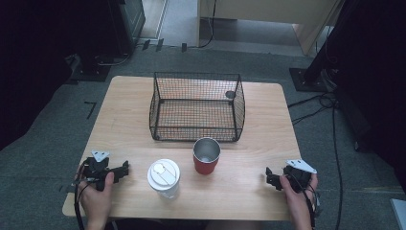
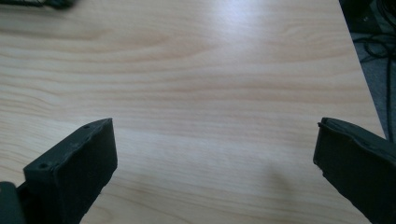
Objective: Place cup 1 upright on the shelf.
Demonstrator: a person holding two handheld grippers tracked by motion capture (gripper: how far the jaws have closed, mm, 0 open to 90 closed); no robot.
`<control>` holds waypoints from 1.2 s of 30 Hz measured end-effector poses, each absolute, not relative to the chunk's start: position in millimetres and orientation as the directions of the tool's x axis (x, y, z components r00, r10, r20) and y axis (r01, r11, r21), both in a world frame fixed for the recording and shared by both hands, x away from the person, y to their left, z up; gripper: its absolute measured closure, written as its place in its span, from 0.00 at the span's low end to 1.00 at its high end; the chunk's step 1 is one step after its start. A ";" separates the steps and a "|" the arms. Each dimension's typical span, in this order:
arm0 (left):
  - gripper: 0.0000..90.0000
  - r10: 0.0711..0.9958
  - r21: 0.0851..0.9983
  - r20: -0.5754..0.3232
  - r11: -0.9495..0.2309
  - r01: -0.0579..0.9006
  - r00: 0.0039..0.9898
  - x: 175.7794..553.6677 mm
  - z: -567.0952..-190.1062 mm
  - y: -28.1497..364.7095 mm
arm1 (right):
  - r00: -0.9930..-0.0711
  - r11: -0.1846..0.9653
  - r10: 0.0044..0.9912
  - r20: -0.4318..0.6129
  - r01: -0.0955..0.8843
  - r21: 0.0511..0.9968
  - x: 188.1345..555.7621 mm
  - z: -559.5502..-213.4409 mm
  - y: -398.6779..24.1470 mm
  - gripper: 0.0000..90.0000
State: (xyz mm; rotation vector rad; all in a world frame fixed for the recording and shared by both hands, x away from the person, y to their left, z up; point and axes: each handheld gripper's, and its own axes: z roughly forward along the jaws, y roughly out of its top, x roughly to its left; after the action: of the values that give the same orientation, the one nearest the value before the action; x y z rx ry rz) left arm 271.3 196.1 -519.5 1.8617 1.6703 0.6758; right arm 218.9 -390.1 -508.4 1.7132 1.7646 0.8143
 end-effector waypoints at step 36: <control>0.00 0.995 0.688 0.011 -0.082 0.721 0.102 272.6 -519.5 195.6 | -0.253 0.095 0.965 0.073 0.590 0.802 213.2 -475.0 -320.8 0.00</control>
State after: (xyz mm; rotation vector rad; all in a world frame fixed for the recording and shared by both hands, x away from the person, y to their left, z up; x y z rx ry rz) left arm 272.6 195.6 -519.5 1.8606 1.6719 0.6777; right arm 213.2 -320.8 -475.0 1.5195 1.8973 1.0248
